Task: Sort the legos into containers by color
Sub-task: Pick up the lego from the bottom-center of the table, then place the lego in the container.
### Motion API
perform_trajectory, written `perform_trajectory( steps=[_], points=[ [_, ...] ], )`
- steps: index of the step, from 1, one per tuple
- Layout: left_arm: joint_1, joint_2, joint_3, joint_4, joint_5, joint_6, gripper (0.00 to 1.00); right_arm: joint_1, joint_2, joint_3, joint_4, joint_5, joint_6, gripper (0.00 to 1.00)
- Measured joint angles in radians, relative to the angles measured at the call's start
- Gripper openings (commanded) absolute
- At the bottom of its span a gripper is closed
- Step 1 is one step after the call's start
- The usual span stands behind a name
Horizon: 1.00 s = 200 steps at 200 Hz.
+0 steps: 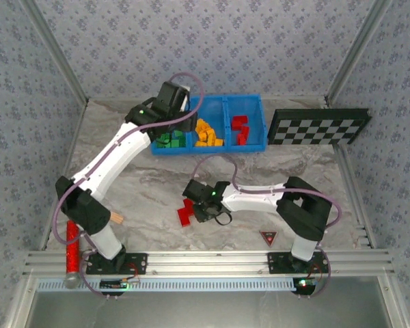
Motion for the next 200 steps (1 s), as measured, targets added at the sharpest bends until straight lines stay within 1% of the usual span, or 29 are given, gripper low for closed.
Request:
perform_trajectory(
  steps=[26, 60, 101, 130, 156, 177, 200],
  points=[
    [0.004, -0.064, -0.093, -0.008, -0.018, 0.000, 0.61, -0.076, -0.079, -0.018, -0.054, 0.006, -0.047, 0.29],
    [0.028, -0.172, -0.196, -0.013, -0.033, -0.001, 0.62, -0.254, -0.218, -0.017, -0.110, 0.021, -0.138, 0.28],
    [0.084, -0.316, -0.335, -0.014, -0.032, -0.020, 0.62, -0.462, -0.229, 0.066, -0.117, 0.084, -0.256, 0.27],
    [0.109, -0.362, -0.383, -0.027, -0.029, -0.027, 0.62, -0.582, -0.172, 0.204, -0.082, 0.118, -0.335, 0.27],
    [0.124, -0.370, -0.399, -0.029, -0.023, -0.027, 0.62, -0.671, -0.090, 0.297, -0.020, 0.118, -0.381, 0.27],
    [0.135, -0.378, -0.406, -0.033, -0.021, -0.027, 0.63, -0.718, 0.012, 0.359, 0.016, 0.111, -0.403, 0.27],
    [0.146, -0.389, -0.416, -0.034, -0.021, -0.028, 0.63, -0.734, 0.130, 0.414, 0.034, 0.097, -0.418, 0.29]
  ],
)
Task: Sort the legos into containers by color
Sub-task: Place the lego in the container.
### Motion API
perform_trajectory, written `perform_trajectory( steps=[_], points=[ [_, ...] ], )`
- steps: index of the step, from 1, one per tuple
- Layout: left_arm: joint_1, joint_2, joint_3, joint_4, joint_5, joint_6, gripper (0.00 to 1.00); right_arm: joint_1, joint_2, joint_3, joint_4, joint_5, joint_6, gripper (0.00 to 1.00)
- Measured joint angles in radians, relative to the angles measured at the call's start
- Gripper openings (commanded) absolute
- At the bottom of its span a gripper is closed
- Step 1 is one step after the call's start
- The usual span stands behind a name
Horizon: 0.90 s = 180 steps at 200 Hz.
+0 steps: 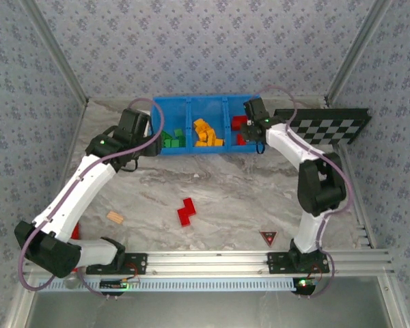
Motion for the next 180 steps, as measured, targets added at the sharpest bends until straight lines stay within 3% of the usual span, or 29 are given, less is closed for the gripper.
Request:
perform_trajectory(
  steps=[37, 109, 143, 180],
  points=[
    [0.007, -0.002, -0.006, -0.003, 0.003, -0.012, 0.63, 0.001, 0.135, 0.088, -0.004, -0.011, -0.012, 0.36],
    [0.007, 0.031, -0.006, -0.018, 0.030, -0.018, 0.63, 0.004, 0.142, 0.130, -0.020, -0.026, -0.036, 0.53],
    [0.007, 0.040, -0.006, -0.019, 0.041, -0.018, 0.63, 0.018, 0.084, 0.127, -0.058, -0.031, -0.037, 0.55],
    [0.008, 0.039, -0.006, -0.018, 0.045, -0.019, 0.64, 0.067, -0.119, 0.018, -0.072, -0.058, -0.018, 0.56]
  ],
)
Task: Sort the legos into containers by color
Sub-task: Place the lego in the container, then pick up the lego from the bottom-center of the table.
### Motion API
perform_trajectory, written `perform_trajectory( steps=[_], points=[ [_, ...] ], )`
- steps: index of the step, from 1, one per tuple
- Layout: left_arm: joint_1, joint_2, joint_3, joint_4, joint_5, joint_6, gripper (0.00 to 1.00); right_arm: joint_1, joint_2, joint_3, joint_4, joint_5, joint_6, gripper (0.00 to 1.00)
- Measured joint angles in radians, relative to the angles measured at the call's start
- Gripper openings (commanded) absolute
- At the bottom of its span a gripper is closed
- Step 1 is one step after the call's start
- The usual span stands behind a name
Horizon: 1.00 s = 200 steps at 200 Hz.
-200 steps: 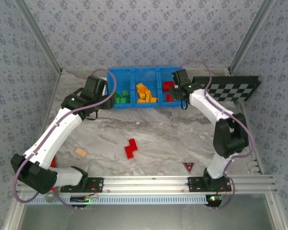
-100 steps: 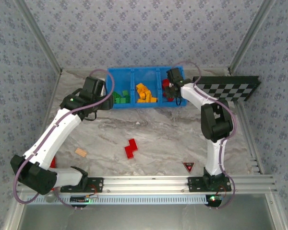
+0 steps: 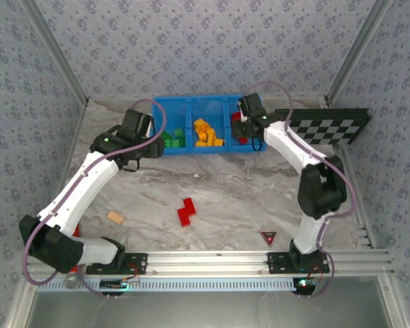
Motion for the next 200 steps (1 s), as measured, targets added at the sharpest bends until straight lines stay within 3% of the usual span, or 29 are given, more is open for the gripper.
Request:
perform_trajectory(
  steps=[38, 68, 93, 147, 200],
  points=[
    [0.005, -0.024, -0.016, 0.000, 0.000, -0.004, 0.65, 0.149, -0.193, -0.190, -0.005, -0.042, 0.088, 0.59],
    [0.014, -0.060, -0.036, -0.002, 0.005, -0.007, 0.66, 0.295, -0.211, -0.318, 0.019, -0.089, 0.208, 0.60],
    [0.019, -0.097, -0.064, -0.001, 0.009, -0.010, 0.69, 0.352, -0.201, -0.411, 0.075, -0.185, 0.332, 0.61],
    [0.031, -0.182, -0.113, -0.001, 0.018, -0.015, 0.72, 0.465, -0.068, -0.385, 0.143, -0.242, 0.484, 0.66],
    [0.056, -0.238, -0.153, -0.002, 0.024, -0.014, 0.73, 0.512, 0.049, -0.277, 0.133, -0.243, 0.518, 0.67]
  ],
)
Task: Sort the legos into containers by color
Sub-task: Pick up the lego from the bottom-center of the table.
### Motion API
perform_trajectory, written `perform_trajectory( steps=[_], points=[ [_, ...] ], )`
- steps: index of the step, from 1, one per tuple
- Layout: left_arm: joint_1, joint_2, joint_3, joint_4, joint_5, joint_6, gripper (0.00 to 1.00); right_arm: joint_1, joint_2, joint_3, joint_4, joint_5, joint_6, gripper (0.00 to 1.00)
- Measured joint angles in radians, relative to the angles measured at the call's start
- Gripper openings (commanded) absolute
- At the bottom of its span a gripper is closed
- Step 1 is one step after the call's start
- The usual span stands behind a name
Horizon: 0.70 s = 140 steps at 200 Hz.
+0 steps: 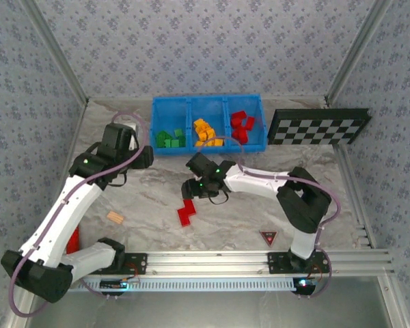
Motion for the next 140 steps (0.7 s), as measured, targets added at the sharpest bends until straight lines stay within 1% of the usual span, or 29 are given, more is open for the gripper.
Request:
perform_trajectory(
  steps=[48, 71, 111, 123, 140],
  points=[
    [0.031, -0.051, -0.033, -0.005, 0.014, 0.000, 0.74, 0.025, 0.083, 0.076, -0.024, 0.002, 0.003, 0.67],
    [0.048, -0.057, -0.034, -0.008, 0.018, 0.000, 0.74, 0.045, 0.130, 0.124, -0.074, 0.024, -0.016, 0.65],
    [0.074, -0.078, -0.050, -0.013, 0.038, 0.000, 0.75, 0.073, 0.192, 0.200, -0.159, 0.074, -0.045, 0.57],
    [0.080, -0.087, -0.058, -0.016, 0.040, 0.000, 0.75, 0.077, 0.204, 0.214, -0.187, 0.089, -0.053, 0.53],
    [0.087, -0.096, -0.069, -0.017, 0.041, 0.000, 0.75, 0.081, 0.222, 0.231, -0.218, 0.108, -0.057, 0.45]
  ],
)
